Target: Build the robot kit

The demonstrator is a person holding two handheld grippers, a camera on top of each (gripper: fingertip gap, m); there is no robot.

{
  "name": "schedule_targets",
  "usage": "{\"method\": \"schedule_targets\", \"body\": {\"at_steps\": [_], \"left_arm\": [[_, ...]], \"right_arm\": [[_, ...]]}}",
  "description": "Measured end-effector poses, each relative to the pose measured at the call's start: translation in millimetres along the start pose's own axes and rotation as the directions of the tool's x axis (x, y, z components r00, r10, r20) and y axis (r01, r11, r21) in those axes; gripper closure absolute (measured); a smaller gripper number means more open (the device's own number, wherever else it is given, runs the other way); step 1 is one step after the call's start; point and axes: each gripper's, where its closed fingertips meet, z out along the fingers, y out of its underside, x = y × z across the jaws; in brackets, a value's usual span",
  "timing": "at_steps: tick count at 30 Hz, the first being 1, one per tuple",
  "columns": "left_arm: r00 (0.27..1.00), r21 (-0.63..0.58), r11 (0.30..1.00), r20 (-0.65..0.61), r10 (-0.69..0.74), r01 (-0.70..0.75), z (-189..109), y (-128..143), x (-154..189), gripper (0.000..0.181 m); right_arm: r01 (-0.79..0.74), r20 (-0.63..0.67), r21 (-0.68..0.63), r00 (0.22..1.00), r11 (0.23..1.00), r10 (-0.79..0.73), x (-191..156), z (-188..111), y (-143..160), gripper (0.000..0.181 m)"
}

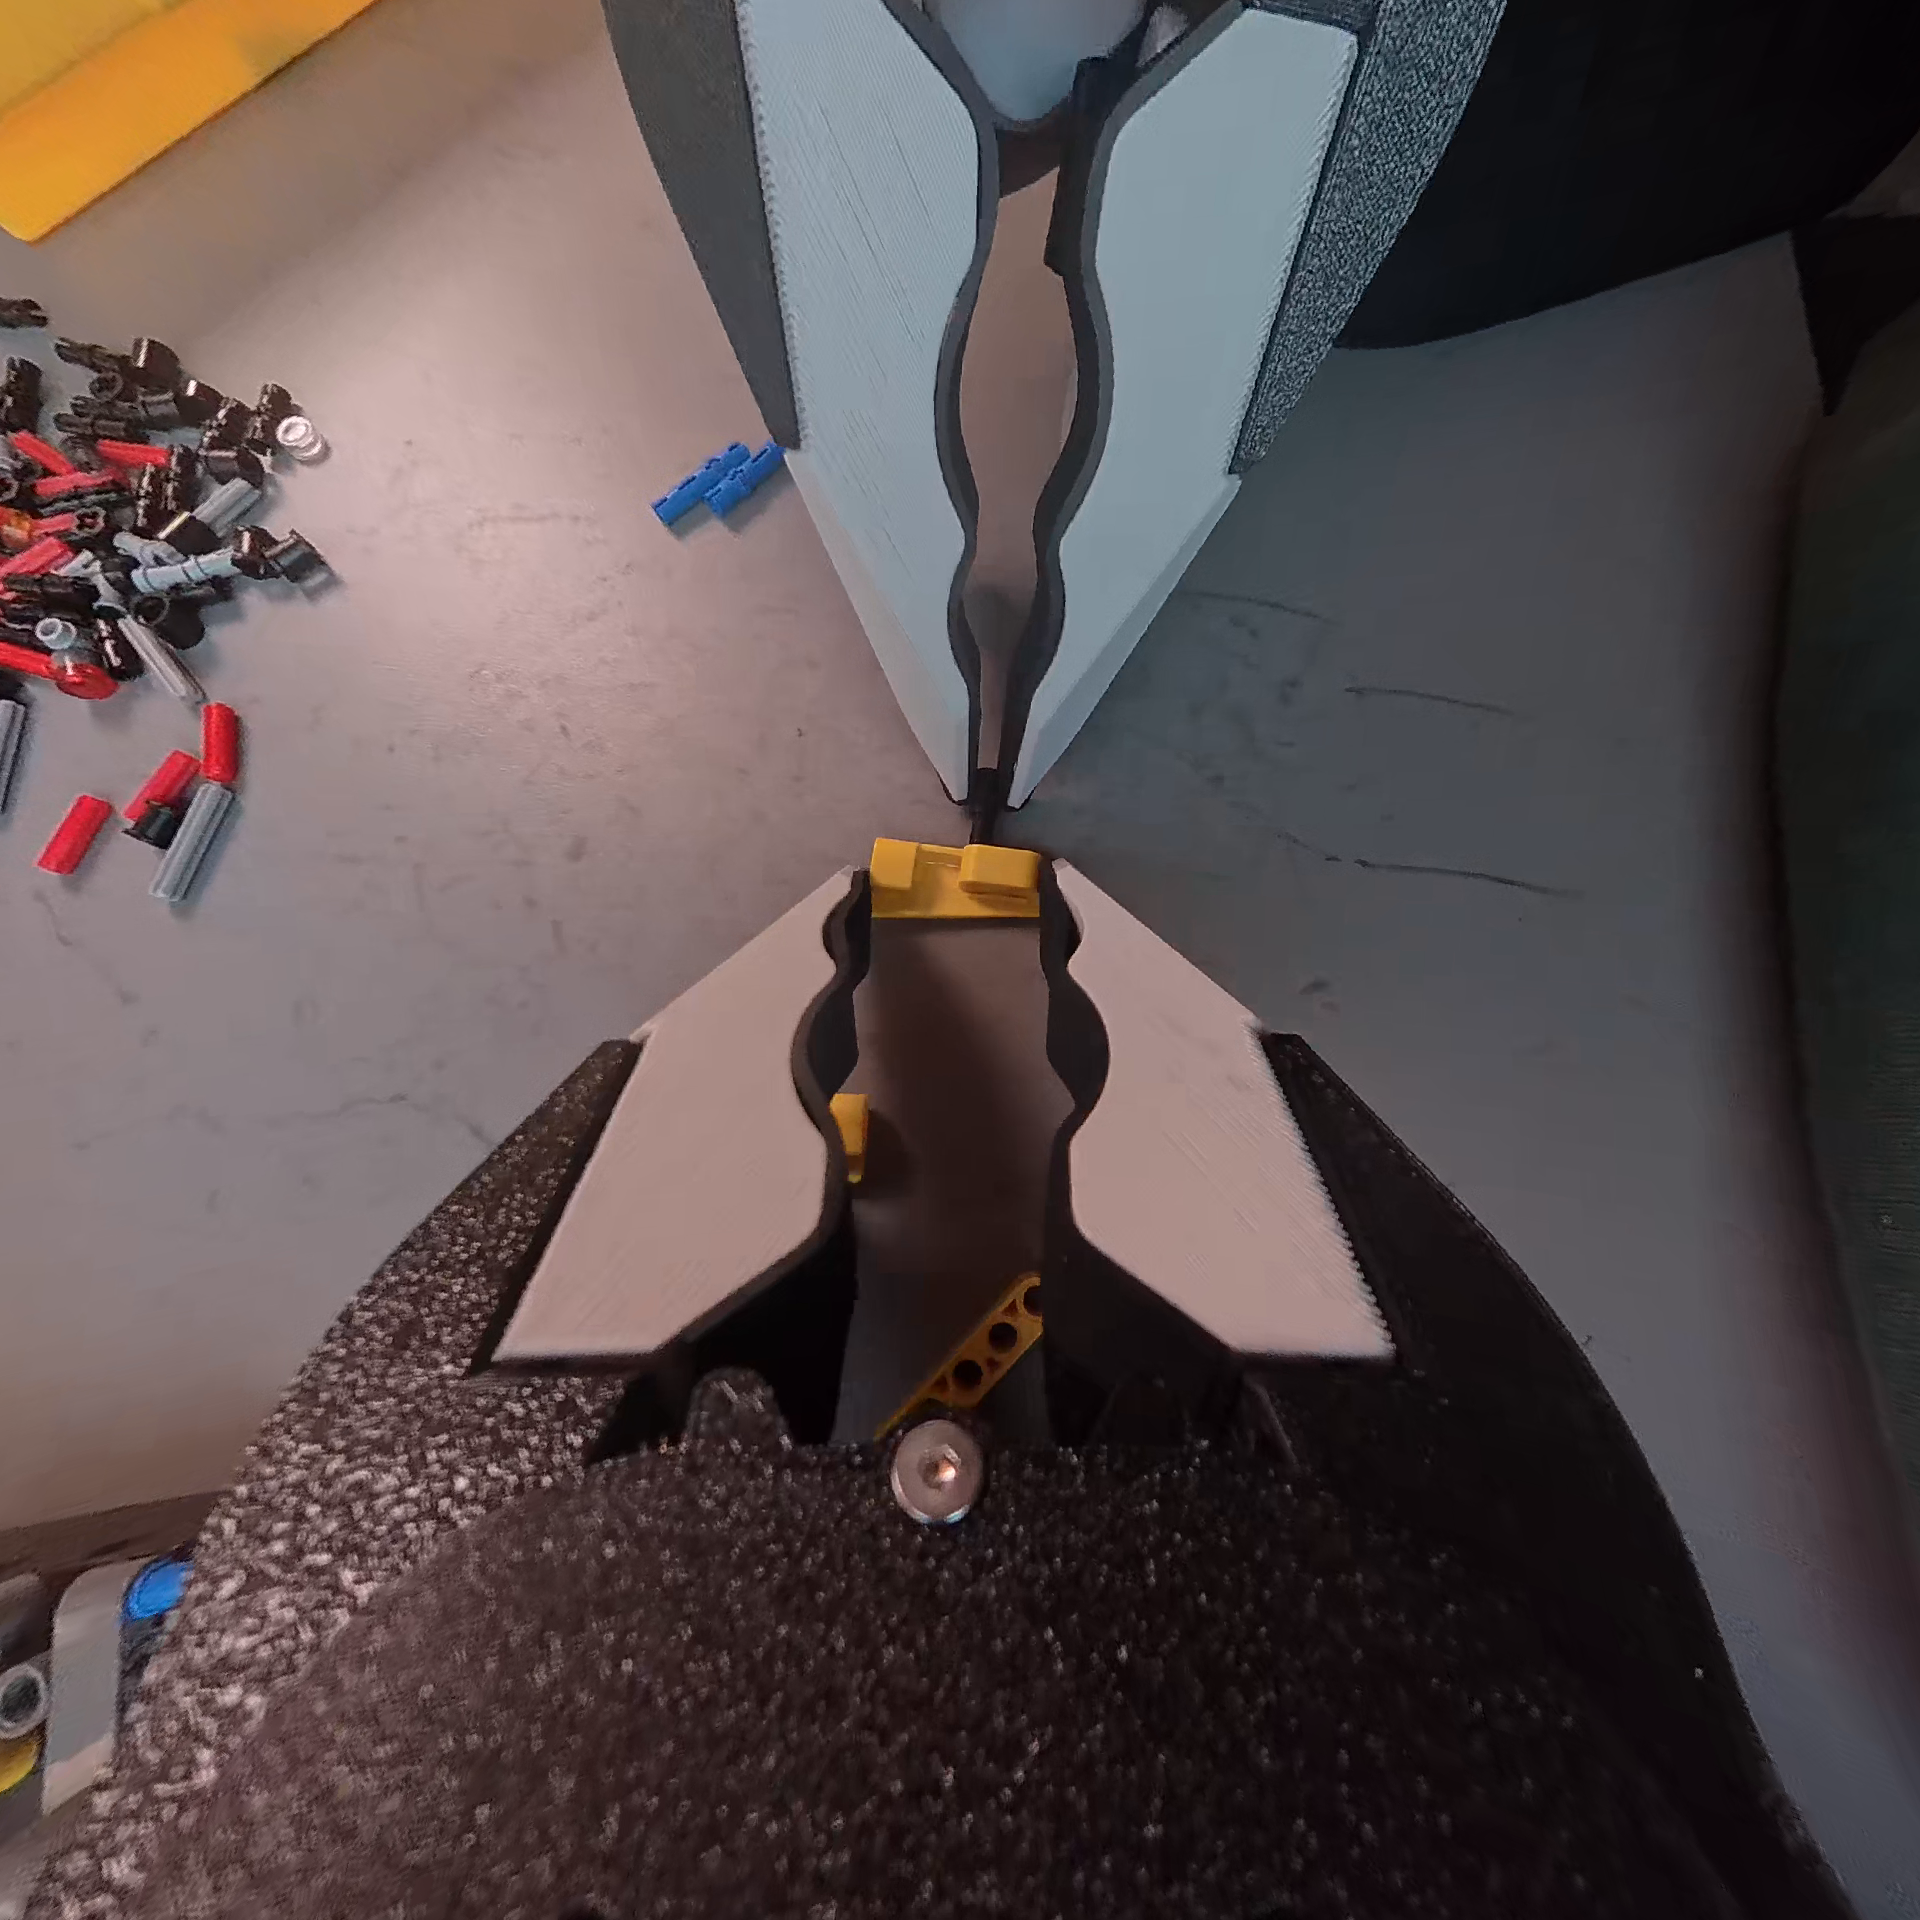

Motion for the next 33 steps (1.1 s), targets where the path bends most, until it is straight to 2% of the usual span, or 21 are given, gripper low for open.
{"method": "schedule_targets", "body": {"at_steps": [5, 10, 17, 23, 29, 33], "left_arm": [[1.0, 0.002, 1.0, -0.007, -0.007, 0.007, -0.1, 0.2, -0.2, 0.15], [1.0, 0.003, 1.0, -0.011, -0.006, 0.006, 0.0, 0.2, -0.2, 0.15], [1.0, 0.003, 1.0, 0.013, -0.002, 0.002, -0.4, 0.2, -0.6, 0.15], [1.0, 0.004, 1.0, 0.015, -0.007, 0.007, -1.1, 0.7, -0.5, 0.15], [1.0, 0.004, 1.0, 0.017, -0.004, 0.004, -1.1, 1.0, -0.3, 0.15], [1.0, 0.003, 1.0, 0.014, -0.005, 0.005, -1.2, 1.3, 0.4, 0.15]], "right_arm": [[-0.031, 0.045, 0.006, 0.999, 1.0, 0.031, -1.1, 0.7, -0.7, 0.179], [-0.032, 0.035, -0.001, 0.999, 0.999, 0.032, -0.4, 0.9, -1.1, 0.179], [-0.146, 0.015, -0.059, 0.989, 0.988, 0.147, -0.1, 1.4, -1.2, 0.179], [-0.257, 0.056, -0.038, 0.964, 0.966, 0.258, 0.6, -0.2, -8.5, 0.179], [-0.196, 0.055, -0.045, 0.979, 0.98, 0.198, -1.1, 1.2, -2.6, 0.178], [-0.153, 0.033, 0.055, 0.988, 0.987, 0.151, -1.8, 1.9, -1.9, 0.178]]}}
